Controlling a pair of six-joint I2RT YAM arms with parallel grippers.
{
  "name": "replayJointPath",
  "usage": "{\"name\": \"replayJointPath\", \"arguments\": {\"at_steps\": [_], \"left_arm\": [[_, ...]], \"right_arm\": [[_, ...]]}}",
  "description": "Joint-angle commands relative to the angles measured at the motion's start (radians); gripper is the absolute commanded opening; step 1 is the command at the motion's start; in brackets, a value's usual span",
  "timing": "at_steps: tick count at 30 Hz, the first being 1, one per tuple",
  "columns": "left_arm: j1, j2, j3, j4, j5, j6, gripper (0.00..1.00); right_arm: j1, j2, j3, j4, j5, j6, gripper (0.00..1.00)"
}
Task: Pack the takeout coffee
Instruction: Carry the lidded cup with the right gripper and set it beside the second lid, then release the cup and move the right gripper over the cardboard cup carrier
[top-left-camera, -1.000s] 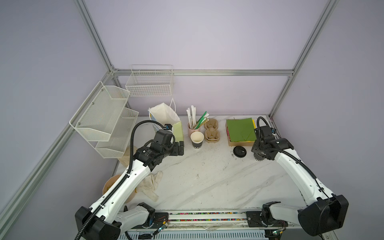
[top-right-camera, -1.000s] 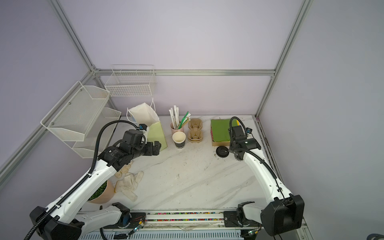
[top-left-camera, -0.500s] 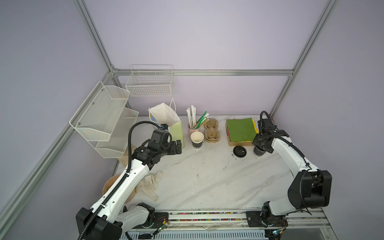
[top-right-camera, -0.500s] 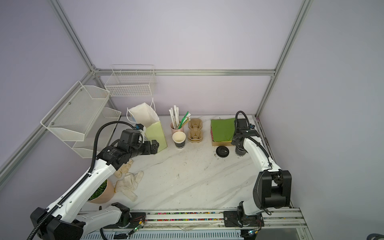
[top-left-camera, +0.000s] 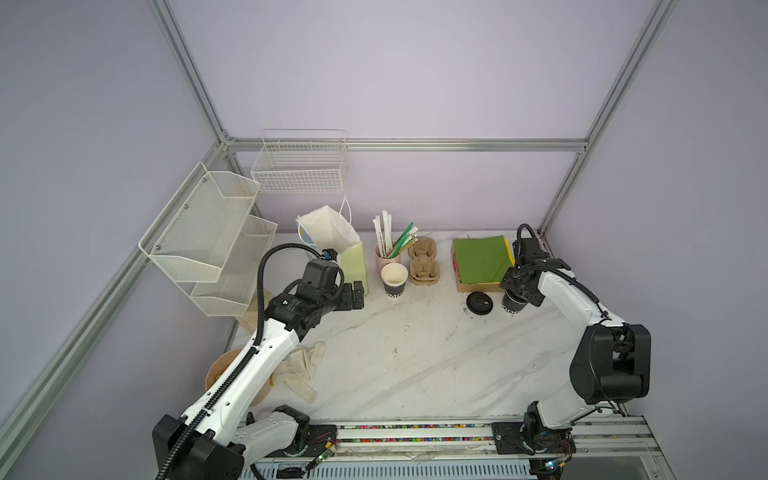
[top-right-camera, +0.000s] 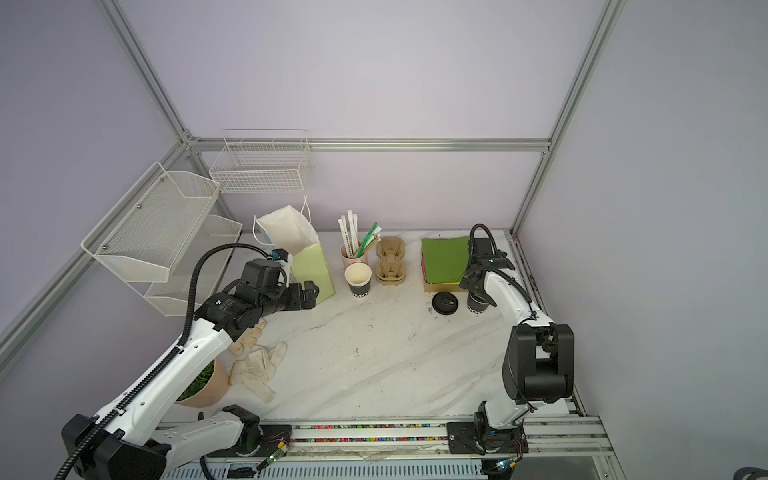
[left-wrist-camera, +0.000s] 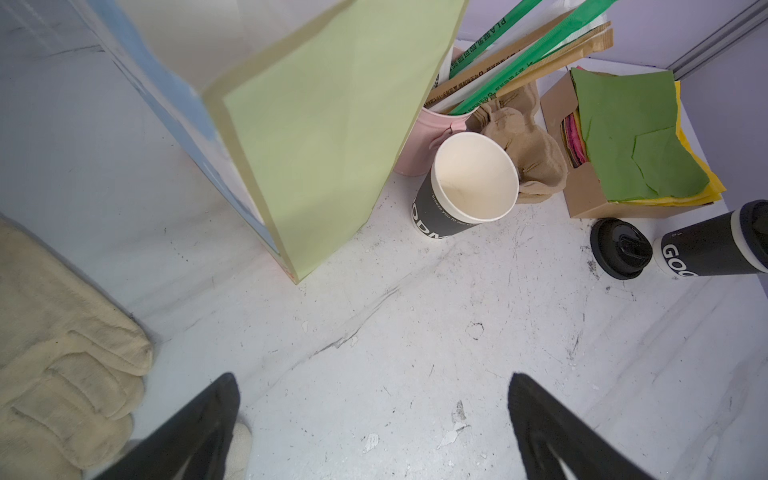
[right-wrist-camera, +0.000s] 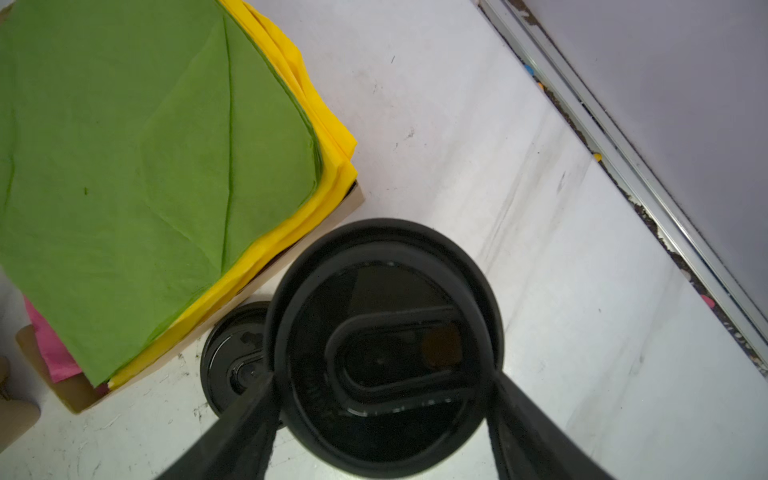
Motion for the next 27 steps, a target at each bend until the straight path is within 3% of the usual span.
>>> {"name": "replayJointPath", "arguments": {"at_steps": [1, 7, 15, 19, 21, 24, 27], "left_arm": [[0.004, -0.013, -0.030, 0.028, 0.010, -0.007, 1.00], [0.004, -0.029, -0.031, 0.043, 0.034, -0.004, 1.00], [0.004, -0.071, -0.037, 0.087, 0.043, 0.004, 1.00], [0.004, -0.125, -0.009, 0.110, -0.025, -0.033, 1.00], [0.006, -0.146, 0.021, 0.110, -0.075, -0.047, 1.00], [0.006, -0.157, 0.072, 0.109, -0.142, -0.066, 1.00], [0.010, -0.144, 0.121, 0.093, -0.210, -0.065, 1.00]], "right_arm": [[-0.004, 0.010, 0.015, -0.014, 0.003, 0.014, 0.86], [-0.004, -0.028, 0.090, -0.038, 0.018, 0.012, 0.97], [-0.004, -0.057, 0.225, -0.062, 0.010, -0.034, 0.97], [0.011, -0.096, 0.258, 0.004, -0.192, -0.067, 0.97], [0.084, -0.099, 0.266, 0.042, -0.219, -0.079, 0.97], [0.244, -0.057, 0.321, 0.039, -0.150, -0.086, 0.97], [0.327, -0.015, 0.352, 0.047, -0.182, -0.070, 0.97]]}}
